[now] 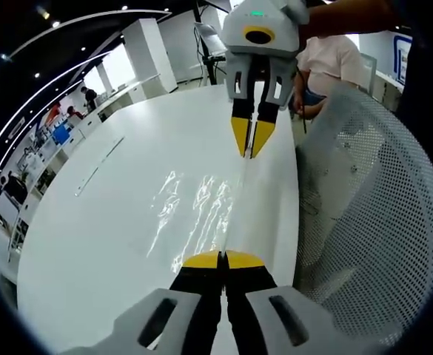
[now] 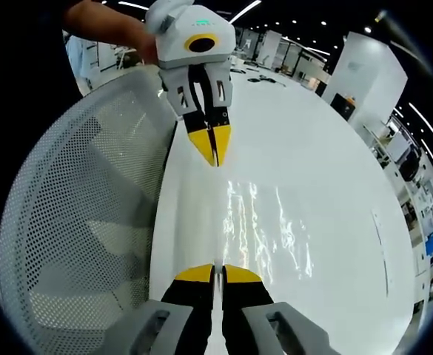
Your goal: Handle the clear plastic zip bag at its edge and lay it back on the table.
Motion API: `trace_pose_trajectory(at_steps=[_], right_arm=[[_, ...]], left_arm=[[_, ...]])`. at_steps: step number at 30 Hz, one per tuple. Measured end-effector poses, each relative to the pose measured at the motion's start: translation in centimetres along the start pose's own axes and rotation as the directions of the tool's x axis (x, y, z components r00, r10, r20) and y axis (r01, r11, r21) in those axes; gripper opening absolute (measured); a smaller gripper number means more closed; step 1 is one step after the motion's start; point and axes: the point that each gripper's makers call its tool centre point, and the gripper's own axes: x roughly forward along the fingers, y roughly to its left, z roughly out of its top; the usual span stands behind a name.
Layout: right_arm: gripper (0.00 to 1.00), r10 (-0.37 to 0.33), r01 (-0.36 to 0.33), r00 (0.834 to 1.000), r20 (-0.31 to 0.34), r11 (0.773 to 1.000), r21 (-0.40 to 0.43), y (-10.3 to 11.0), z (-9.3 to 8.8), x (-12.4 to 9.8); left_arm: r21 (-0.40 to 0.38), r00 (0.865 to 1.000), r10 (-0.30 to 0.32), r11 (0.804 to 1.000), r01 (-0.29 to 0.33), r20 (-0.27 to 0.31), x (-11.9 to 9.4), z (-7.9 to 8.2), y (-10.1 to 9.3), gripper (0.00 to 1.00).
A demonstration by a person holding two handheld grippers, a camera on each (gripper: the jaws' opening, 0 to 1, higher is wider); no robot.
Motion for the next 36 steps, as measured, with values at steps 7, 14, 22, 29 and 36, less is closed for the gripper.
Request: trace_pose_trajectory(at_steps=[7, 14, 22, 29, 36], right_arm=[[0.0, 0.001, -0.001, 1.0, -0.006, 1.0, 0.011, 0.1, -0.6, -0.2], [0.0, -0.004, 0.004, 1.0, -0.021, 1.0, 0.008, 0.0, -0.7, -0.3], [0.0, 0.034, -0.031, 0.999, -0.041, 0.997, 0.067, 0.5, -1.1, -0.4], [0.0, 0.047, -0.043, 0.998, -0.047, 0.995, 0.086, 0.9, -1.1, -0.3], [0.06, 0.041, -0.04, 0.999, -0.014, 0.997, 0.071, 0.9, -0.6, -0.2]], left_arm=[[0.004, 1.0, 0.003, 1.0, -0.003, -0.006, 0.0, -0.2, 0.1, 0.0], [0.013, 1.0, 0.002, 1.0, -0.002, -0.005, 0.0, 0.0, -0.1, 0.0], [0.048, 1.0, 0.008, 0.999, -0.008, 0.016, 0.1, 0.2, -0.1, 0.0], [0.06, 1.0, 0.014, 0.998, -0.015, 0.012, 0.1, 0.1, 0.2, 0.0], [0.069, 1.0, 0.019, 0.997, -0.019, 0.007, 0.0, -0.1, 0.1, 0.0]])
